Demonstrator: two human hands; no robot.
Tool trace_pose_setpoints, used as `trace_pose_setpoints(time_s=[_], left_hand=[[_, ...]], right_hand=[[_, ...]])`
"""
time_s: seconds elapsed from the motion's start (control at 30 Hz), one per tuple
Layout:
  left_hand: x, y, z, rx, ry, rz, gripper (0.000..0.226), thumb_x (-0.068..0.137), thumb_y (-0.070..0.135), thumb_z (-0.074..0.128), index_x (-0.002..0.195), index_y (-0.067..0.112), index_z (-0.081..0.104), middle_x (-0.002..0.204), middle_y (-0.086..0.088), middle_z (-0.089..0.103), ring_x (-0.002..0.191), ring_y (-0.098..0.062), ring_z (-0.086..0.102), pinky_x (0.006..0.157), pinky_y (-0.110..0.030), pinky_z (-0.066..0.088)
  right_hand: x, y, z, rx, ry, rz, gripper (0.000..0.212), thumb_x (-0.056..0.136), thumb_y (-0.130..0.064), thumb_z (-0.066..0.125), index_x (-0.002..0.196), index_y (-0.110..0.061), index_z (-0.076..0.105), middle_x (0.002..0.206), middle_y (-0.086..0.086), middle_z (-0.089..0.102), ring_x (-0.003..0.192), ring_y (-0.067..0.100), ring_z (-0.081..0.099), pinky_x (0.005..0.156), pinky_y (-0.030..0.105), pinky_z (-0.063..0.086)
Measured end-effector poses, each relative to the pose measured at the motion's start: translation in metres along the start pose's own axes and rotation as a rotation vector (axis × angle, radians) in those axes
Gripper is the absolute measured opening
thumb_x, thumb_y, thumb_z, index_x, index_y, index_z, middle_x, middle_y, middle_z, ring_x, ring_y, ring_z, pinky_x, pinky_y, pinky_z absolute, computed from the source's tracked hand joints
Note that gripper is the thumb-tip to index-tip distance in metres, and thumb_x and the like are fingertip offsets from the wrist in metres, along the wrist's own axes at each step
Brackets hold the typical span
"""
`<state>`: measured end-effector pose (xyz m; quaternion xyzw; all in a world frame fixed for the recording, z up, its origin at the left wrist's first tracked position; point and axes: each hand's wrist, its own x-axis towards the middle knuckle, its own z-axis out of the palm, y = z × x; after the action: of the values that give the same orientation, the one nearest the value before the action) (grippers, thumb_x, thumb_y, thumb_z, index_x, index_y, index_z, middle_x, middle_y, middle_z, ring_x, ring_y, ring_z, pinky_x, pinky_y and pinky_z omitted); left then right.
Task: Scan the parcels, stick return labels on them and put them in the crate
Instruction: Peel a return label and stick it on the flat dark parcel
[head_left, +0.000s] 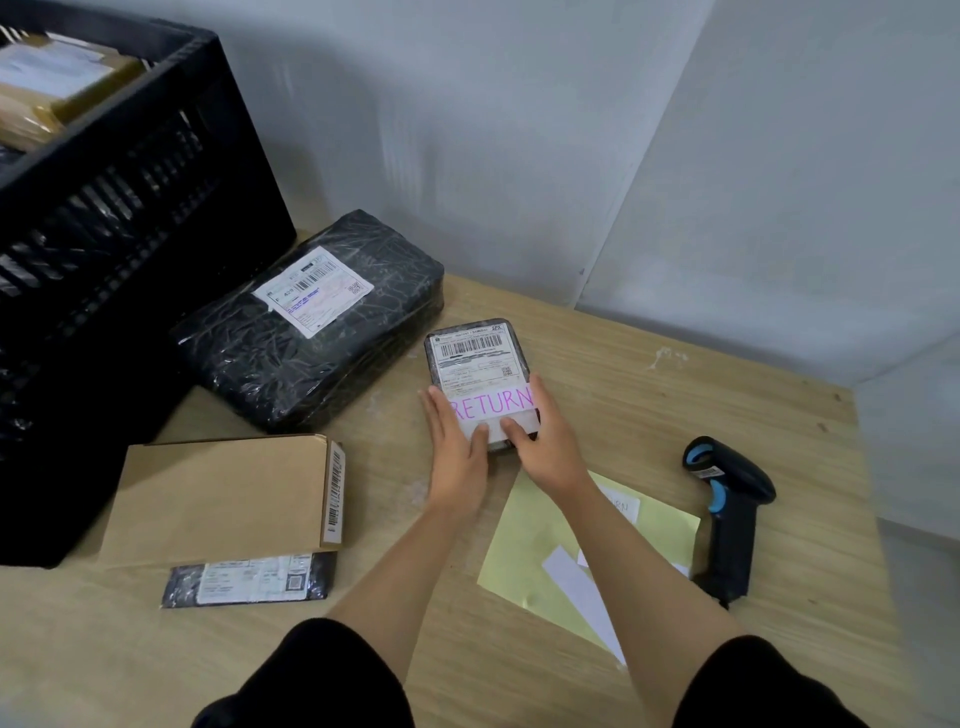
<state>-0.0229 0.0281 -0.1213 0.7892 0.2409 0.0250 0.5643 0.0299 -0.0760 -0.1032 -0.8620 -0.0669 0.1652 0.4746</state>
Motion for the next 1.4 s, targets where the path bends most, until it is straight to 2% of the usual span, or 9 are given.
trace_pose_setpoints(time_s=[0.13,0.27,0.43,0.6,0.8,1.0,1.17,1.3,1.4], left_hand=[[0.003,0.001,-0.001,-0.256,0.026,-0.150,0.072,0.098,0.019,0.045,0.152,0.022,-0.002,0.152,0.007,0.029,0.135,-0.008,0.031,0.107,-0.017,0.021],[0.009,0.005,-0.011,-0.317,0.008,-0.211,0.052,0.095,0.014,0.052,0.143,0.018,0.033,0.133,0.001,0.055,0.115,-0.013,0.052,0.101,-0.027,0.038],[0.009,0.013,-0.024,-0.391,-0.074,-0.250,0.041,0.094,0.008,0.053,0.134,0.011,0.045,0.129,-0.006,0.059,0.118,-0.021,0.055,0.106,-0.040,0.040],[0.003,0.032,-0.032,-0.340,-0.002,-0.230,0.031,0.099,0.017,0.044,0.124,0.004,0.057,0.122,-0.010,0.064,0.106,-0.021,0.062,0.096,-0.034,0.048],[0.006,0.078,-0.100,0.036,0.098,0.061,0.040,0.098,0.042,0.039,0.112,0.015,0.065,0.103,-0.001,0.068,0.092,-0.016,0.057,0.075,-0.028,0.041],[0.025,0.134,-0.229,-0.028,0.392,0.303,0.036,0.099,0.036,0.042,0.092,0.014,0.069,0.087,-0.003,0.072,0.086,-0.023,0.066,0.085,-0.040,0.052],[0.051,0.150,-0.363,-0.130,0.545,0.379,0.025,0.095,0.031,0.046,0.088,0.019,0.067,0.079,-0.002,0.072,0.077,-0.023,0.069,0.081,-0.048,0.055],[0.079,0.124,-0.469,0.079,0.602,0.361,0.026,0.095,0.031,0.047,0.088,0.016,0.066,0.080,-0.001,0.071,0.077,-0.021,0.067,0.081,-0.042,0.053],[0.095,0.095,-0.539,0.289,0.649,0.344,0.024,0.094,0.031,0.047,0.091,0.018,0.067,0.084,-0.003,0.071,0.081,-0.024,0.065,0.076,-0.035,0.049]], right_hand=[[0.005,-0.001,-0.002,0.101,0.000,0.043,0.065,0.089,-0.009,0.063,0.146,-0.010,0.033,0.143,0.005,0.049,0.131,0.020,0.047,0.110,0.037,0.037],[0.012,-0.007,-0.005,0.269,0.070,0.189,0.021,0.095,-0.026,0.054,0.111,-0.016,0.063,0.110,0.001,0.069,0.098,0.016,0.064,0.082,0.026,0.047],[0.011,-0.010,-0.006,0.265,0.118,0.252,0.018,0.093,-0.014,0.056,0.110,-0.009,0.063,0.108,0.009,0.069,0.098,0.026,0.064,0.088,0.037,0.049],[-0.012,-0.014,-0.018,0.561,0.117,0.253,0.019,0.088,-0.023,0.067,0.104,-0.028,0.056,0.104,0.000,0.069,0.083,0.014,0.066,0.063,0.026,0.050],[-0.016,-0.082,-0.029,0.711,0.130,0.199,0.024,0.083,-0.021,0.064,0.101,-0.028,0.051,0.099,0.004,0.067,0.079,0.019,0.063,0.064,0.032,0.049],[-0.008,-0.201,0.008,0.839,0.033,0.048,0.035,0.083,-0.018,0.071,0.108,-0.014,0.047,0.090,0.007,0.068,0.070,0.020,0.069,0.059,0.039,0.059],[0.012,-0.306,0.076,0.784,-0.011,-0.065,0.037,0.080,-0.030,0.074,0.104,-0.018,0.048,0.100,0.009,0.070,0.085,0.023,0.071,0.078,0.046,0.060],[0.029,-0.377,0.150,0.612,-0.023,-0.149,0.034,0.077,-0.041,0.072,0.097,-0.024,0.050,0.109,0.006,0.067,0.098,0.024,0.067,0.088,0.049,0.055],[0.045,-0.421,0.205,0.463,-0.031,-0.192,0.036,0.078,-0.044,0.069,0.101,-0.024,0.051,0.104,-0.002,0.064,0.093,0.016,0.064,0.079,0.039,0.055]])
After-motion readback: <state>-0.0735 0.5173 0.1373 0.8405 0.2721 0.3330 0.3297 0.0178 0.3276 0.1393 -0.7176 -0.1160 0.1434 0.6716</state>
